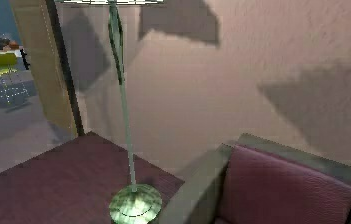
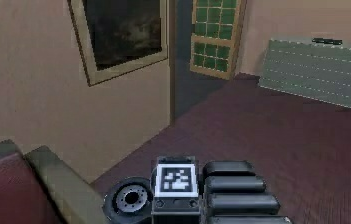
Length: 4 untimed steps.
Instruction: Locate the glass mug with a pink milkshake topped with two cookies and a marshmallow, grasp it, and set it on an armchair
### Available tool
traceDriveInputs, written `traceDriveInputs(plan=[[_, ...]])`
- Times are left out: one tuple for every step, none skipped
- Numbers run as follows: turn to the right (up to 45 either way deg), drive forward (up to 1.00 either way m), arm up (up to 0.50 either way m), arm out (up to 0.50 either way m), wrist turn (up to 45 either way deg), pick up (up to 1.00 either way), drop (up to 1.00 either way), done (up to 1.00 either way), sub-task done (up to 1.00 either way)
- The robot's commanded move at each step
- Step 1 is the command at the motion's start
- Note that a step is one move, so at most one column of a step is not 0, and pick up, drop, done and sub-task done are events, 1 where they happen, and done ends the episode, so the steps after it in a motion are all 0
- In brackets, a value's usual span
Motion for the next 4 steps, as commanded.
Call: traceDriveInputs(plan=[[21.0, 0.00, 0.00, 0.00, 0.0, 0.00, 0.00, 0.00, 0.00], [-45.0, 0.00, 0.00, 0.00, 0.0, 0.00, 0.00, 0.00, 0.00], [-3.0, 0.00, 0.00, 0.00, 0.0, 0.00, 0.00, 0.00, 0.00], [0.0, 0.00, 0.00, 0.42, 0.0, 0.00, 0.00, 0.00, 0.00]])
